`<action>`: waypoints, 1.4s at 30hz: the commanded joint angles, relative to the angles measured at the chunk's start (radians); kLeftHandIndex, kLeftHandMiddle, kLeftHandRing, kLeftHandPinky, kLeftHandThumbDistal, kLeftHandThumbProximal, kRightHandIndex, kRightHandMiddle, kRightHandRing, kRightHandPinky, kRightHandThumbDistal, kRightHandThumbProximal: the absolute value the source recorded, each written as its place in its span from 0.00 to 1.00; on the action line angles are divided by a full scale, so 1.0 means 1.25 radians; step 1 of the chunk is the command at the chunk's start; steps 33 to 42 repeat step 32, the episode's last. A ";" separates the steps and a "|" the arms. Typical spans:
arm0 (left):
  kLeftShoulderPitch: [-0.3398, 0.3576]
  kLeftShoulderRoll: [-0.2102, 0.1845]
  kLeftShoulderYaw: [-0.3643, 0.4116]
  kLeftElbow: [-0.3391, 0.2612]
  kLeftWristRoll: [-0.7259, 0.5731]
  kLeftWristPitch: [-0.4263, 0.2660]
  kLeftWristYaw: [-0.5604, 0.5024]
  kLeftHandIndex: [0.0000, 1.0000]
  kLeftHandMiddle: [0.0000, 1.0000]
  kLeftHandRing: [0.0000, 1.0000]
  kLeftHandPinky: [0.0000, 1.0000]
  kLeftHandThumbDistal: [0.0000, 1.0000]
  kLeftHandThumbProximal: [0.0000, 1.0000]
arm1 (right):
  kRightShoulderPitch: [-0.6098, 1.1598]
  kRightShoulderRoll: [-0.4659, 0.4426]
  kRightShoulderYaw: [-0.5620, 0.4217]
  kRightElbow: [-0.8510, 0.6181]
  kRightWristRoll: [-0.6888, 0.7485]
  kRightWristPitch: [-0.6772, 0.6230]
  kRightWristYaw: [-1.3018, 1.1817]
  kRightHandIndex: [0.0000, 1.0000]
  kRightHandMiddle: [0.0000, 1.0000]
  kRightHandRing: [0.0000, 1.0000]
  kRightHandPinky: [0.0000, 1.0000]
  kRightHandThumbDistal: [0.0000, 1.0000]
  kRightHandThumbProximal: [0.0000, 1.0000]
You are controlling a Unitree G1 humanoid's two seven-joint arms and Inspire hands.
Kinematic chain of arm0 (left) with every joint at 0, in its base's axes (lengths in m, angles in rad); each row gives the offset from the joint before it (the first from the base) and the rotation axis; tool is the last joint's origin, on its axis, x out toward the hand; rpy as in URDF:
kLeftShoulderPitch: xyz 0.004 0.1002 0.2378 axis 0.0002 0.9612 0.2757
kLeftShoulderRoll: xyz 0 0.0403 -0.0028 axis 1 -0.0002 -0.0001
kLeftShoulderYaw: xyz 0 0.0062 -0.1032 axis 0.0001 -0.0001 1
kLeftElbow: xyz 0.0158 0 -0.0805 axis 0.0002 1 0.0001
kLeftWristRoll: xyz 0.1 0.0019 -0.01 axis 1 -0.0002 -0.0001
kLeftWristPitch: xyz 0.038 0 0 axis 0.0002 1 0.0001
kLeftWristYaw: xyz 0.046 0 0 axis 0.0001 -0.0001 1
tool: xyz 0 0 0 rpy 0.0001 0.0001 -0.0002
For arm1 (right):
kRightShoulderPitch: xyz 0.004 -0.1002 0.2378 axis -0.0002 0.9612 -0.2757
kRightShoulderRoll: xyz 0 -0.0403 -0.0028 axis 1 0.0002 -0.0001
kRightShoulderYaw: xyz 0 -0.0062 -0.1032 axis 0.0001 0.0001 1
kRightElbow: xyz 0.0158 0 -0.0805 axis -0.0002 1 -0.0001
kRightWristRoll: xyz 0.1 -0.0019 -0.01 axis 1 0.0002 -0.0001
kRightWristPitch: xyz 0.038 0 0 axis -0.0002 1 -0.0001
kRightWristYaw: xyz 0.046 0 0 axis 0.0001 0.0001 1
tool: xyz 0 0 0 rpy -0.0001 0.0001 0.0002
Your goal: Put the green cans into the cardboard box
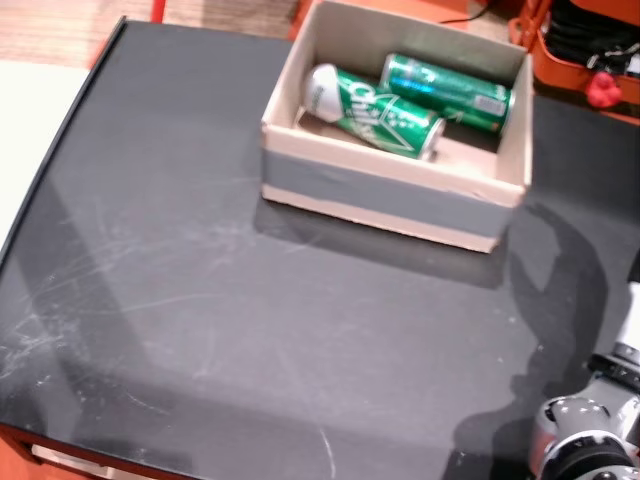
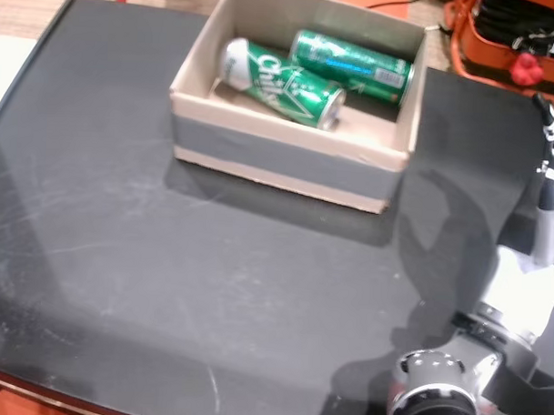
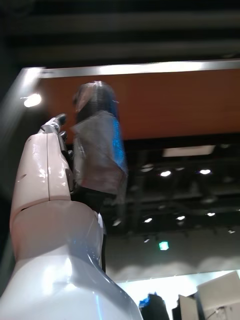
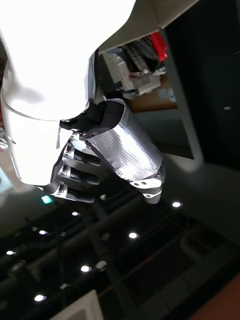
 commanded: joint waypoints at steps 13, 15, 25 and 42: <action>0.135 -0.206 0.101 -0.127 -0.117 0.163 0.115 1.00 1.00 1.00 1.00 0.02 1.00 | 0.003 -0.051 -0.095 -0.044 0.049 0.026 0.089 0.64 0.73 0.74 0.74 0.96 0.85; 0.140 -0.214 0.097 -0.133 -0.109 0.162 0.114 1.00 1.00 1.00 1.00 0.02 1.00 | 0.008 -0.046 -0.099 -0.060 0.054 0.028 0.106 0.66 0.74 0.75 0.74 0.98 0.84; 0.209 -0.245 0.046 -0.223 -0.091 0.193 0.206 1.00 1.00 1.00 1.00 0.02 1.00 | 0.041 -0.046 -0.116 -0.124 0.064 0.050 0.092 0.83 0.83 0.81 0.75 0.88 0.78; 0.239 -0.251 -0.017 -0.213 -0.045 0.195 0.230 1.00 1.00 1.00 1.00 0.05 1.00 | 0.057 -0.028 -0.104 -0.159 0.058 0.083 0.066 0.89 0.84 0.80 0.73 1.00 0.72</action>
